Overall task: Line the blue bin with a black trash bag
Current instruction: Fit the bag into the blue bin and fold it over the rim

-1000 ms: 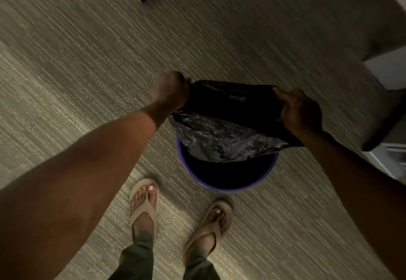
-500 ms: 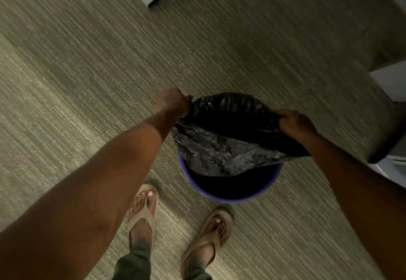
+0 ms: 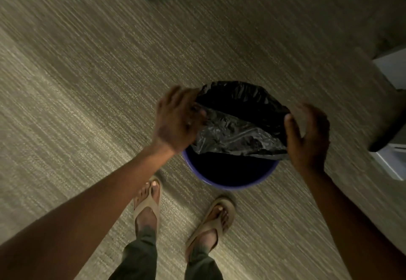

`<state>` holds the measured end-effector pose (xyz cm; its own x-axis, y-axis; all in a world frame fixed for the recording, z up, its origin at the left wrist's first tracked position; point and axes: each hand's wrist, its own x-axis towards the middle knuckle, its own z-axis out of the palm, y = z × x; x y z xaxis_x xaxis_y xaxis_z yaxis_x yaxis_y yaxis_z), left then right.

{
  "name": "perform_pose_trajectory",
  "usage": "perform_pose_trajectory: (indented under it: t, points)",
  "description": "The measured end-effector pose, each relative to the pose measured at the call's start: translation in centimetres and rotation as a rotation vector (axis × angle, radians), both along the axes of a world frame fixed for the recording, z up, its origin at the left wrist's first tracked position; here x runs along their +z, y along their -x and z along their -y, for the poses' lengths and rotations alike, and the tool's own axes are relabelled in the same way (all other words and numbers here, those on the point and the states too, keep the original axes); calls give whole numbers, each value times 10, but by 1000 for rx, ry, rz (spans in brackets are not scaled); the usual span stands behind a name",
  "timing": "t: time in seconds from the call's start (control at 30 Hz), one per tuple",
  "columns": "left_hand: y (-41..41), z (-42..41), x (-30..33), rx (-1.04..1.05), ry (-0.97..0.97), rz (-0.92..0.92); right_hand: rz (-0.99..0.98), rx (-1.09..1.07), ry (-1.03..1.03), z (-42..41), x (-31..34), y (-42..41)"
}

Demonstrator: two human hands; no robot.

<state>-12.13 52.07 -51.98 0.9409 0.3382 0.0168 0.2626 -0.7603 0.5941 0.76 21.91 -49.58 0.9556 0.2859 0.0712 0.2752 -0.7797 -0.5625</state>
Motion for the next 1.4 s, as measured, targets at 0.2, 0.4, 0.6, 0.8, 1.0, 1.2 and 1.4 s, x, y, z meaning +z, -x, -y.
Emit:
perform_pose_trajectory:
  t: [0.2, 0.4, 0.6, 0.8, 1.0, 1.2, 1.4]
  points:
    - [40, 25, 24, -461, -227, -263, 17, 368, 170, 12, 10, 63]
    - [82, 19, 21, -556, -305, -302, 65, 403, 241, 56, -9, 127]
    - [116, 9, 10, -630, -350, -380, -60, 607, 321, 67, -25, 144]
    - [105, 20, 6, -573, -366, -493, -145, 620, 532, 59, -27, 155]
    - [111, 21, -6, -587, -398, -598, -270, 689, 744, 58, -32, 169]
    - [119, 22, -7, -104, 169, -300, -197, 383, 299, 51, -34, 160]
    - [79, 31, 3, 524, 537, -300, -152, -148, 4, 47, -15, 156]
